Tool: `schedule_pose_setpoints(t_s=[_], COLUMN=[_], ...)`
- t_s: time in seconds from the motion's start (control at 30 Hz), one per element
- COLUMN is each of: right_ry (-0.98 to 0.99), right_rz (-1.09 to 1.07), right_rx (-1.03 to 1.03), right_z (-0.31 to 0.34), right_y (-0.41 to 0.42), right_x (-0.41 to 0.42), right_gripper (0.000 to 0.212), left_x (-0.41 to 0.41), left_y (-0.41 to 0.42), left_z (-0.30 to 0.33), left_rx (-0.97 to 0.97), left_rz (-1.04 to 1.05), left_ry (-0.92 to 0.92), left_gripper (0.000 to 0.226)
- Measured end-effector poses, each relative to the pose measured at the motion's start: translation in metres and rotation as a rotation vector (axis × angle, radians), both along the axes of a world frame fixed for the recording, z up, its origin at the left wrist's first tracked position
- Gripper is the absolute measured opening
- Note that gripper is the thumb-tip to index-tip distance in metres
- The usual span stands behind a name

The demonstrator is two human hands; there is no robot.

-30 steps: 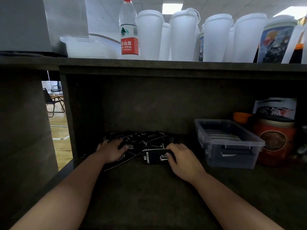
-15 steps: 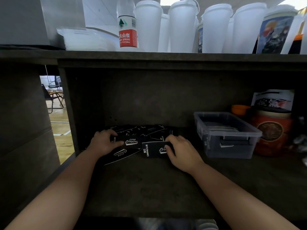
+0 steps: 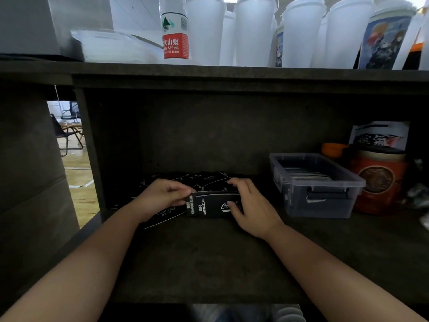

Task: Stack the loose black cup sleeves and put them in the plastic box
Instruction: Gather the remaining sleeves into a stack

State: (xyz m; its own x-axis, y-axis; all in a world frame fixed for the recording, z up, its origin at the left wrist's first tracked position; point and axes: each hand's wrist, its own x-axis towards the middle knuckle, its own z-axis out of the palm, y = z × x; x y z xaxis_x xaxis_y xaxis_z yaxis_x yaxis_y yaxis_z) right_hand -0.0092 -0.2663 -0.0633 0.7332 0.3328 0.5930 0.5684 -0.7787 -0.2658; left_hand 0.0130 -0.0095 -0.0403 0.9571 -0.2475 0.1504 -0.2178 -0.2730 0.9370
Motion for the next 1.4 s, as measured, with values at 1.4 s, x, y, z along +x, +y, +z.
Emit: schedule_pose_setpoints(t_s=[1.4], right_ry=[-0.015], right_rz=[-0.022], right_rx=[-0.051], right_z=[-0.006], right_y=[-0.004], right_x=[0.010], right_gripper=[0.019], left_x=[0.008], left_y=[0.050], left_z=[-0.005], left_rx=[0.713], left_rz=[0.213], left_ry=[0.005], left_gripper=[0.024])
